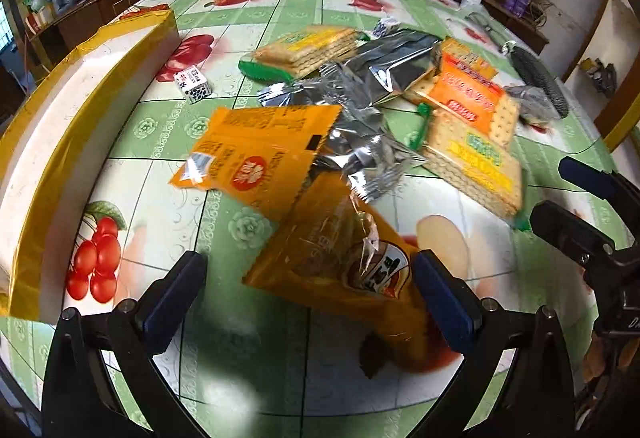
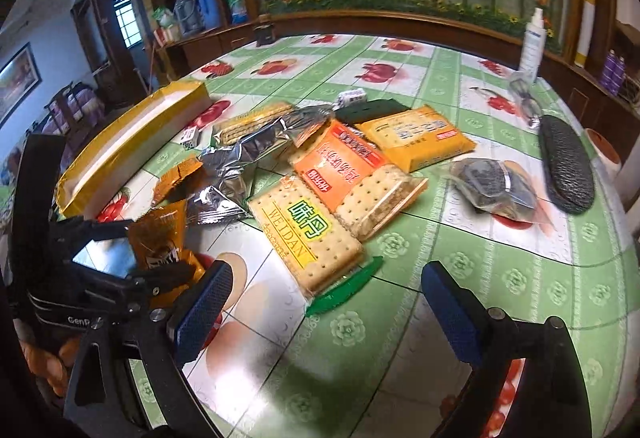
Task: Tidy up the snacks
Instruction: 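Grasp the WEIDAN cracker pack with the right tool while the left tool grasps an orange bag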
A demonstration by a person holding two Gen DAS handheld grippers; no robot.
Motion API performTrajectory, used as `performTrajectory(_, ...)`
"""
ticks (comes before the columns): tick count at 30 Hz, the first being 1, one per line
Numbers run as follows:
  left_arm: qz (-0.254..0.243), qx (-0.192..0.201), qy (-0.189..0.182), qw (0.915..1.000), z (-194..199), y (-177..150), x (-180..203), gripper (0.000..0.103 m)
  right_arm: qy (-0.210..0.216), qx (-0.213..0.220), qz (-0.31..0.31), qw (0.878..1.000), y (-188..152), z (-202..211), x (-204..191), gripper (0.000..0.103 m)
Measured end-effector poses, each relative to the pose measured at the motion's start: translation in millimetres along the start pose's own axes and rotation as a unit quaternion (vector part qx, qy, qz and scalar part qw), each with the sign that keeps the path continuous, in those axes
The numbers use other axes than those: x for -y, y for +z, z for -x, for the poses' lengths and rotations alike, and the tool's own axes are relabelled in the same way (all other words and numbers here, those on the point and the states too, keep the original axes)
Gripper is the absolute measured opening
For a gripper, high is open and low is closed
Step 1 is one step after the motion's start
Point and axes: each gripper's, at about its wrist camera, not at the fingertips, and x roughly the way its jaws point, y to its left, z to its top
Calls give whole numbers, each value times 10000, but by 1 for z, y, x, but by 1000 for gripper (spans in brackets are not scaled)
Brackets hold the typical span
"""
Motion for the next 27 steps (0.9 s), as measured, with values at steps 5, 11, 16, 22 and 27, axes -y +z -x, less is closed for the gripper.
performTrajectory(5, -252, 50, 159, 9995, -3, 0, -6, 103, 280, -264, 163, 9991, 6, -27, -4, 87)
performTrajectory(11, -247, -117, -253, 9993, 4, 2, -26, 103, 220, -409, 432, 9980, 17, -49, -8, 87)
performTrajectory(16, -259, -89, 2, 9996, 2, -1, -30, 103, 112, -486, 623, 9968, 21, -63, -14, 89)
performTrajectory(22, -433, 107, 36, 9990, 6, 0, -32, 85, 597, -592, 449, 9955, 25, -57, -16, 48)
performTrajectory(27, -528, 251, -303, 9978, 14, 1, -39, 38, 661, -573, 301, 9957, 18, -49, -19, 48)
